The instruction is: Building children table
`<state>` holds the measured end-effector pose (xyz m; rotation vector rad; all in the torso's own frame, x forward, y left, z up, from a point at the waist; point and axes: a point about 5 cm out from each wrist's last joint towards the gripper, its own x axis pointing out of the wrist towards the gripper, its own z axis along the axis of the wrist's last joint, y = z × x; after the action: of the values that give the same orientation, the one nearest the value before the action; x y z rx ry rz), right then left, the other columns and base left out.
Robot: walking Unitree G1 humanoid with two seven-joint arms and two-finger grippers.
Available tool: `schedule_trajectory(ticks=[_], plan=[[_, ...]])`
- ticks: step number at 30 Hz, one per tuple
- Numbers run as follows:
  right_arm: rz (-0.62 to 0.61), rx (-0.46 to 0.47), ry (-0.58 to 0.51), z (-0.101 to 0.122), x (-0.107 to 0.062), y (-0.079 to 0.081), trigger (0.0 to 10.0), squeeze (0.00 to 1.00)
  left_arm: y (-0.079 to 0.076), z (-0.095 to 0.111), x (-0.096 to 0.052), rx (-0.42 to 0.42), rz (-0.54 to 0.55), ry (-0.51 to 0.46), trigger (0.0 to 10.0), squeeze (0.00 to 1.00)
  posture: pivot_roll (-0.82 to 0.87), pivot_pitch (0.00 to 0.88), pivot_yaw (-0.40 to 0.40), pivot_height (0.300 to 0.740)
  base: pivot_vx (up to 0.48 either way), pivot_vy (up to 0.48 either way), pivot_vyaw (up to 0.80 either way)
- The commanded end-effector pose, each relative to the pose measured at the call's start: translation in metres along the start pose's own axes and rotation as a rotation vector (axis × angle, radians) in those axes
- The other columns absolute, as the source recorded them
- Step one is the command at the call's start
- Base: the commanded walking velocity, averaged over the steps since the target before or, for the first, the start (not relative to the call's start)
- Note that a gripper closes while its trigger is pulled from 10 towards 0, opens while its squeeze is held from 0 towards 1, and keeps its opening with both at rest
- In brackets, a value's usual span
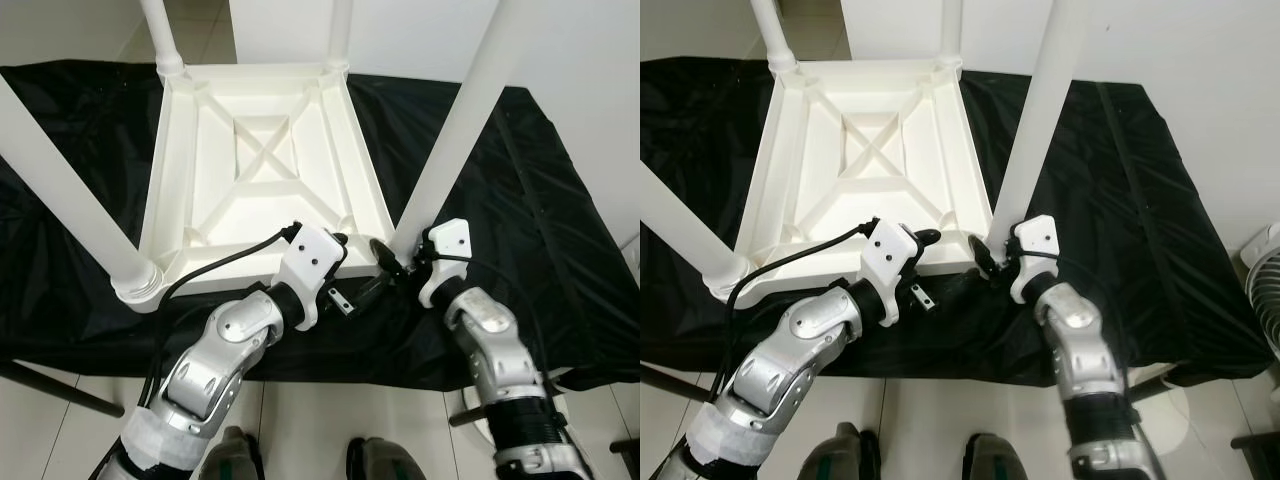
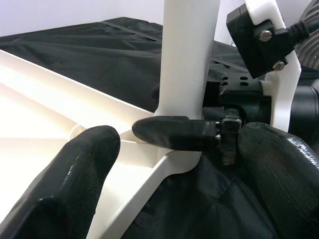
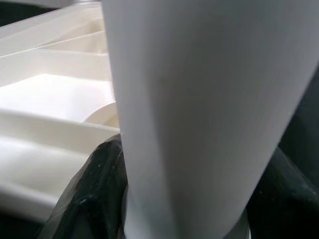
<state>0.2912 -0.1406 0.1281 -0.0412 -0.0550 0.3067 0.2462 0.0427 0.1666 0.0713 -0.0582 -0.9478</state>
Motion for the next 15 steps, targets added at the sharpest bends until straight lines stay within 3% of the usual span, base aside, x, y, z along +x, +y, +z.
schedule_trajectory(ticks=[1,2,4,9,10,13,14,15], plan=[[-0.103,0.027,0.020,-0.002,-0.003,-0.006,0.0,0.00,-0.004,-0.002,0.001,-0.007,-0.035,0.010,10.0,0.00,-0.07,0.104,0.016,0.740,0.000,0.000,0.00],[-0.103,0.027,0.020,-0.002,-0.003,-0.006,0.0,0.00,-0.004,-0.002,0.001,-0.007,-0.035,0.010,10.0,0.00,-0.07,0.104,0.016,0.740,0.000,0.000,0.00],[-0.218,0.026,0.014,0.001,-0.004,0.000,0.0,0.00,-0.005,-0.002,0.002,-0.009,-0.043,0.010,10.0,0.00,-0.07,0.102,0.018,0.740,0.000,0.000,0.00],[-0.273,0.039,0.024,0.003,-0.005,0.012,0.0,0.00,-0.005,-0.001,0.003,-0.009,-0.050,0.010,10.0,0.00,-0.07,0.099,0.022,0.740,0.000,0.000,0.00],[-0.258,0.044,0.028,0.005,-0.005,0.013,10.0,0.00,-0.004,-0.001,0.003,-0.010,-0.052,0.009,10.0,0.00,-0.07,0.100,0.023,0.740,0.000,0.000,0.00],[-0.237,0.068,0.022,0.007,-0.006,0.012,10.0,0.00,-0.005,-0.002,0.003,-0.010,-0.054,0.010,10.0,0.00,-0.08,0.089,0.024,0.740,0.000,0.000,0.00],[-0.213,0.063,0.001,0.011,-0.005,0.009,10.0,1.00,-0.005,-0.002,0.003,-0.008,-0.059,0.009,10.0,0.00,-0.08,0.085,0.023,0.740,0.000,0.000,0.00],[-0.213,0.063,0.001,0.011,-0.005,0.009,10.0,1.00,-0.005,-0.002,0.003,-0.008,-0.059,0.009,10.0,0.00,-0.08,0.085,0.023,0.740,0.000,0.000,0.00]])
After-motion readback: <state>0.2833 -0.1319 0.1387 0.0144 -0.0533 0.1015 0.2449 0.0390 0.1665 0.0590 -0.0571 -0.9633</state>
